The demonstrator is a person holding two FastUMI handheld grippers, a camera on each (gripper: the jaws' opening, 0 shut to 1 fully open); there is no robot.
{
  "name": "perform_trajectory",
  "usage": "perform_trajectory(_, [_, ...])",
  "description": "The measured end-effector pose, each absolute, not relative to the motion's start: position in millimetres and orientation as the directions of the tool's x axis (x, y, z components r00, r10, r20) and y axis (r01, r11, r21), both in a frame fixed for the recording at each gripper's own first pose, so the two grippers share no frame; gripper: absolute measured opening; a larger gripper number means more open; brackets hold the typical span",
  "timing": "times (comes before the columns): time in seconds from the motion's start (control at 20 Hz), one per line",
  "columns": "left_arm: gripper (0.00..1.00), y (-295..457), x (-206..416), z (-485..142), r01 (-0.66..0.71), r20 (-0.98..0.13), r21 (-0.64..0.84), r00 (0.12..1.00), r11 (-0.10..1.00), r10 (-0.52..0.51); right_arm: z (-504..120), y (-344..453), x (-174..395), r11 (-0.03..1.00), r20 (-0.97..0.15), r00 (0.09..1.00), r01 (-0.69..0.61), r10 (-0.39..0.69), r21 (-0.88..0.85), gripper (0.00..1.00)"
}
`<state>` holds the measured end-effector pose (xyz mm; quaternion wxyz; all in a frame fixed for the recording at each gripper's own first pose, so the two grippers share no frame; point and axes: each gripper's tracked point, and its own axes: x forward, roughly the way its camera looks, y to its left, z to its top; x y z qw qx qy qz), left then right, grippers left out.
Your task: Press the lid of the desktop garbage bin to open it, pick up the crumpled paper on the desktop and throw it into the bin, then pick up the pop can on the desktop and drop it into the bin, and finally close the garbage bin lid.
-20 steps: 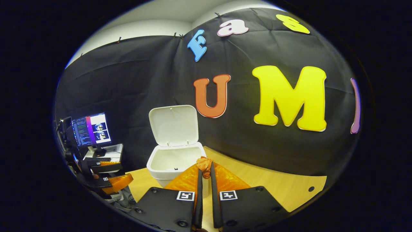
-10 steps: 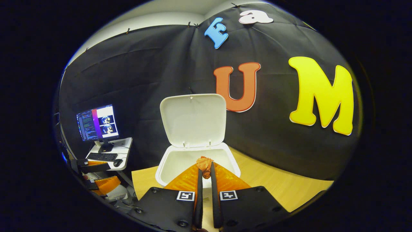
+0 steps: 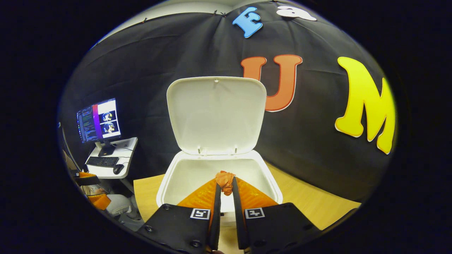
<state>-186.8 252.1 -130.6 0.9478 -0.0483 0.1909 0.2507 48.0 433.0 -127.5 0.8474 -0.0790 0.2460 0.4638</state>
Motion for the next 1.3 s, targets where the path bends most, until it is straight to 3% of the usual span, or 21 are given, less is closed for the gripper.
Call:
perform_trajectory(0.05, [1.00,251.3,-186.8,-130.4,-0.490,-0.387,-0.001,0.804,0.872,0.451,-129.1,433.1,47.9,0.560,-0.497,0.450,-0.824,0.742,0.091,0.22])
perform_trajectory(0.1, [1.00,250.4,-186.0,-131.5,-0.485,-0.387,-0.003,0.807,0.874,0.447,-131.6,433.3,47.2,0.563,-0.502,0.451,-0.822,0.738,0.089,0.30])
perform_trajectory(0.35, [1.00,242.9,-179.1,-127.2,-0.452,-0.368,0.003,0.829,0.892,0.422,-133.0,430.4,49.3,0.587,-0.507,0.462,-0.802,0.728,0.112,0.41])
perform_trajectory(0.5, [1.00,238.7,-175.8,-125.6,-0.431,-0.360,0.009,0.841,0.902,0.405,-134.0,426.3,48.9,0.605,-0.513,0.472,-0.787,0.717,0.122,0.74])
perform_trajectory(0.7, [1.00,222.8,-165.0,-119.6,-0.378,-0.334,0.002,0.873,0.926,0.356,-111.5,410.4,50.6,0.630,-0.464,0.514,-0.766,0.721,0.130,0.71])
perform_trajectory(0.85, [1.00,198.0,-148.9,-110.5,-0.295,-0.303,-0.010,0.911,0.955,0.279,-87.5,382.4,56.4,0.668,-0.415,0.572,-0.734,0.708,0.127,0.78])
perform_trajectory(1.0, [1.00,164.9,-130.9,-109.1,-0.186,-0.284,-0.023,0.943,0.982,0.172,-69.4,342.9,56.9,0.704,-0.368,0.627,-0.700,0.687,0.120,0.78])
perform_trajectory(1.3, [1.00,94.5,-101.0,-124.1,0.019,-0.293,-0.015,0.956,1.000,-0.022,-74.1,234.8,65.3,0.811,-0.373,0.739,-0.581,0.562,0.070,0.78])
